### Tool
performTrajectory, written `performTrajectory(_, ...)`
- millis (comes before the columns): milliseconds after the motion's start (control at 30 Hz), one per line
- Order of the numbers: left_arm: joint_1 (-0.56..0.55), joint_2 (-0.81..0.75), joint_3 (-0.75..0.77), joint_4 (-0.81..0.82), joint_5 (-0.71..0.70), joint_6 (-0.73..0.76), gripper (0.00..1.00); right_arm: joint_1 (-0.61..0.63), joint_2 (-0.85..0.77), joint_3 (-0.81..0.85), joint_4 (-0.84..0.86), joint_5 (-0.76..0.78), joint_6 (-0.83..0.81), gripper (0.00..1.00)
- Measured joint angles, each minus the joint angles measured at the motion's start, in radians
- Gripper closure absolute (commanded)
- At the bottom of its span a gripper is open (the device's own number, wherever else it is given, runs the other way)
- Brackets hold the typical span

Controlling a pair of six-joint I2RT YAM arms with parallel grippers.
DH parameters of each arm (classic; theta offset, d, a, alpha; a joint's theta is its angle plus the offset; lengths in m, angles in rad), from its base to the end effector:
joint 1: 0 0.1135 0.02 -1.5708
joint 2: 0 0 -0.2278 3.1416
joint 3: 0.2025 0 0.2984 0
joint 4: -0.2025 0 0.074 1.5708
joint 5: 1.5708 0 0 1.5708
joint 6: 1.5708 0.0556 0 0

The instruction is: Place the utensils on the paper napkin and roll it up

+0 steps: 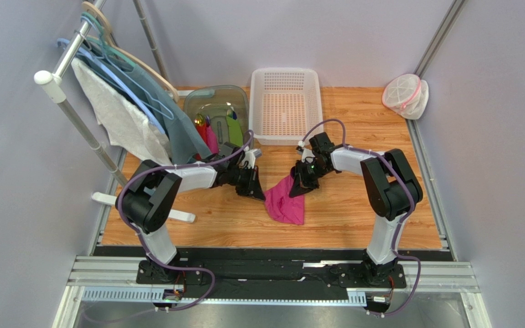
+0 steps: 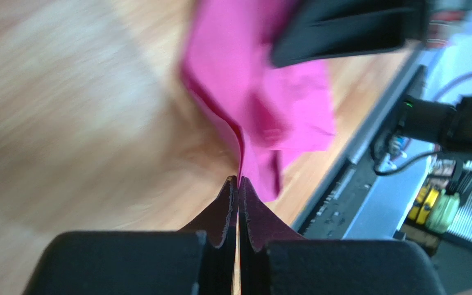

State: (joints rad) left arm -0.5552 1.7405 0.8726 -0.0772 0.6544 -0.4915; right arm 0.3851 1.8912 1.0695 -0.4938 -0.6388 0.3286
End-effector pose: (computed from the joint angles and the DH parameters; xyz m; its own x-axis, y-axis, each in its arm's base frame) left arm 0.2901 -0.2198 0.0581 -0.9476 0.1472 -0.2835 0.3107 0.6304 -0.7114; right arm 0.3255 0.1677 0.0417 -0.9911 -0.1222 -0.0528 -0.1281 0.7680 0.6275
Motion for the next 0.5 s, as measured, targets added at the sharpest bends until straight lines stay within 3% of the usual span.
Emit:
performTrajectory(333, -0.138, 0.005, 0.072, 0.148, 0.100, -0.001, 1.00, 0.000, 0.000, 0.000, 0.002, 0.000, 0.001, 1.00)
performTrajectory(433, -0.121, 0.084, 0.074, 0.189, 0.100, -0.013, 0.86, 0.000, 0.000, -0.001, 0.002, 0.000, 0.001, 1.00)
performTrajectory(467, -0.114, 0.103, 0.072, 0.194, 0.100, -0.016, 0.70, 0.000, 0.000, -0.001, 0.002, 0.000, 0.002, 1.00)
performTrajectory(500, -0.105, 0.123, 0.068, 0.203, 0.101, -0.024, 0.64, 0.000, 0.000, -0.001, 0.002, 0.000, 0.003, 1.00)
